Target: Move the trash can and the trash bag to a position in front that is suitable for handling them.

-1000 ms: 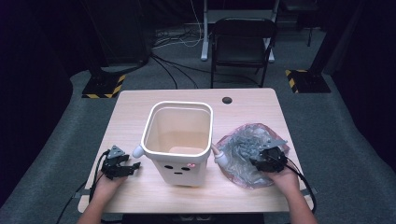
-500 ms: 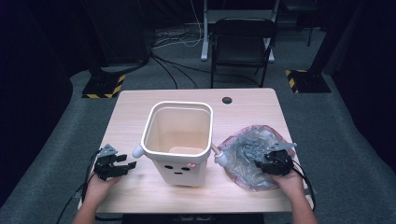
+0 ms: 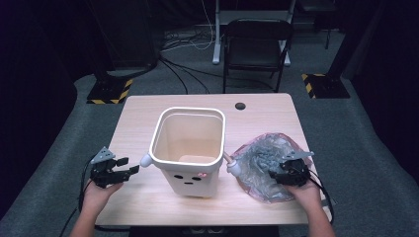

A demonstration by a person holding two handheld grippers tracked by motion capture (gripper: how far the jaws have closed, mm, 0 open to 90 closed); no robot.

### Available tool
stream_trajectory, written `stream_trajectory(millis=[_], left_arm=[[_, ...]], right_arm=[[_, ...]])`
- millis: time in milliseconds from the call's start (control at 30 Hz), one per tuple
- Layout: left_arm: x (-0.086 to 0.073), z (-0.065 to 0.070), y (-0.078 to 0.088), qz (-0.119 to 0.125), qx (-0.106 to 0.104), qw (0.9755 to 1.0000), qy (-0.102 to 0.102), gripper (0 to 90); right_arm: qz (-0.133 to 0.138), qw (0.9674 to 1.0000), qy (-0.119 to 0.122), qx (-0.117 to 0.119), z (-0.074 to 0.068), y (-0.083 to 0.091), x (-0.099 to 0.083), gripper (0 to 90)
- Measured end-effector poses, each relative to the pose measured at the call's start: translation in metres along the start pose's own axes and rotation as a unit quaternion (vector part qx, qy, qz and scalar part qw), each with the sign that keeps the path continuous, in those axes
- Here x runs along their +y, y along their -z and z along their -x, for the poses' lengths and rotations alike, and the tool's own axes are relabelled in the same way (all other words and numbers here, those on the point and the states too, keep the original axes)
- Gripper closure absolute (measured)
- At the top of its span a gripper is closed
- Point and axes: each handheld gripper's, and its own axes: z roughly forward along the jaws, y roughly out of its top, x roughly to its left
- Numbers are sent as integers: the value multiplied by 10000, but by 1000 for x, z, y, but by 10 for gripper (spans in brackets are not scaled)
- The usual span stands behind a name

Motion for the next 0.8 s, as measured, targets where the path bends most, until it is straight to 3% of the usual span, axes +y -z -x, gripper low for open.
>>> stream_trajectory(millis=[367, 800], left_arm=[[21, 13, 16, 10, -83, 9994, -333, 355], [50, 21, 41, 331, -271, 9982, -432, 339]], right_arm=[[245, 9996, -125, -101, 0, 2, 0, 365], [388, 9991, -182, -49, 0, 4, 1, 350]])
